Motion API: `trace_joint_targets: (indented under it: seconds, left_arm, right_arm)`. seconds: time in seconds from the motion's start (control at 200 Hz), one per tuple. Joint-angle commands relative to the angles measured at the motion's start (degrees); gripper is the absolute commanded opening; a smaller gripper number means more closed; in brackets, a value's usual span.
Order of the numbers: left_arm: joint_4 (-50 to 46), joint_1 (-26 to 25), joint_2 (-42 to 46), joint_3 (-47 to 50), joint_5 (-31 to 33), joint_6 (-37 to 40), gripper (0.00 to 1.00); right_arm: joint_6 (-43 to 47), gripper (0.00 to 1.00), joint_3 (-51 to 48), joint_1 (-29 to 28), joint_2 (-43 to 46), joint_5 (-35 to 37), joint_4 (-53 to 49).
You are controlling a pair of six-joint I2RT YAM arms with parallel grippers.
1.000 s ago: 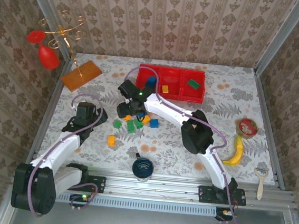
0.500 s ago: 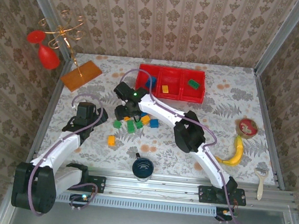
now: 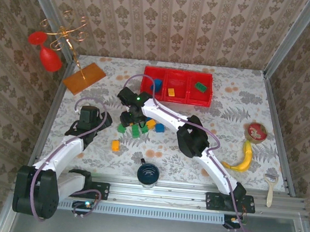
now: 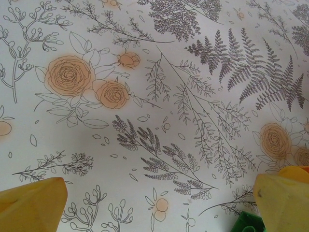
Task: Sort the legos into containers by color
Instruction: Pick up the lego from the center of the table.
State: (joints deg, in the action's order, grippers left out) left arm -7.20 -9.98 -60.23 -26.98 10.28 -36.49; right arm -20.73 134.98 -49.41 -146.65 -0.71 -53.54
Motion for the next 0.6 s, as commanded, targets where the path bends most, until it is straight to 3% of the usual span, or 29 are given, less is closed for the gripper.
trace_joint_targets:
  seconds: [0.0,0.595]
  left_arm:
    - [0.5,0.5,-0.2,0.5,-0.5,-1.6,1.00]
    - [0.5,0.9,0.0,0.5,-0.7,-1.4,1.00]
  right_arm:
    - [1.1,0.61,2.1,-0.3,-1.4,-0.3,-2.5]
    - [1.2,0.38,2.1,0.6,-0.8,1.0,-2.8]
